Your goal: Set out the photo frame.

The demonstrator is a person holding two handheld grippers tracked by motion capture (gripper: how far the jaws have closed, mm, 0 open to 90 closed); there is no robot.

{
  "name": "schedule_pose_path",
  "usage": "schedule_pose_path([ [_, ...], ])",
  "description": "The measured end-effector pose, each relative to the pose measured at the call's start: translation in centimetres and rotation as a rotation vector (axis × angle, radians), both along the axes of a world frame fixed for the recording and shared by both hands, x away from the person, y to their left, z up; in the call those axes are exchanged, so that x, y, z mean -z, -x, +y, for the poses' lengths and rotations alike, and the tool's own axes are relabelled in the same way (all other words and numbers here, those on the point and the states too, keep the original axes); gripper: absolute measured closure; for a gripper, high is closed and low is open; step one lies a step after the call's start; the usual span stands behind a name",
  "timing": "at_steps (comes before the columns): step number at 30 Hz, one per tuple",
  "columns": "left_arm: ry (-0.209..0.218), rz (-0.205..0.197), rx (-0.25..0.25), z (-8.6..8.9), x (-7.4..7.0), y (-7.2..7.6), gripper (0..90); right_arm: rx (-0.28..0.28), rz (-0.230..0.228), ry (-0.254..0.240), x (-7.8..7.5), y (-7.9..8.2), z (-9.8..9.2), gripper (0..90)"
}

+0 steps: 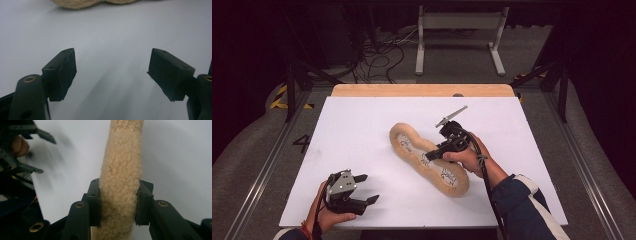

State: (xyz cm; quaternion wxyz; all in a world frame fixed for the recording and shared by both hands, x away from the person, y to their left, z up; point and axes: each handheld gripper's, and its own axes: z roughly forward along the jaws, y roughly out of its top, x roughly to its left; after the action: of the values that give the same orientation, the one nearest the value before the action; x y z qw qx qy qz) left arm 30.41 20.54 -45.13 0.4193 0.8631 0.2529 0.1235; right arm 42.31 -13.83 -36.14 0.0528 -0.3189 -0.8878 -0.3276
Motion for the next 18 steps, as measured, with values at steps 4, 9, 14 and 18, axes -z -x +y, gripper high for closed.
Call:
schedule_pose_path([
  [4, 0.011, 0.001, -0.001, 0.0, -0.1, 0.1, 22.8, -0.076, -0.015, 0.021, -0.2, 0.2, 0.8, 64.9],
  [9, 0.012, 0.000, -0.007, -0.3, -0.1, -0.4, 21.2, -0.091, -0.026, 0.015, 0.0, -0.1, 0.5, 64.2],
  [14, 0.005, -0.015, -0.012, -1.0, -0.3, -1.6, 19.5, -0.071, -0.073, 0.006, 0.1, -0.1, 0.0, 59.1],
  [18, 0.046, -0.025, -0.073, -1.1, -0.5, -3.3, 17.0, -0.036, -0.134, 0.017, -0.2, 0.7, -0.6, 51.0],
])
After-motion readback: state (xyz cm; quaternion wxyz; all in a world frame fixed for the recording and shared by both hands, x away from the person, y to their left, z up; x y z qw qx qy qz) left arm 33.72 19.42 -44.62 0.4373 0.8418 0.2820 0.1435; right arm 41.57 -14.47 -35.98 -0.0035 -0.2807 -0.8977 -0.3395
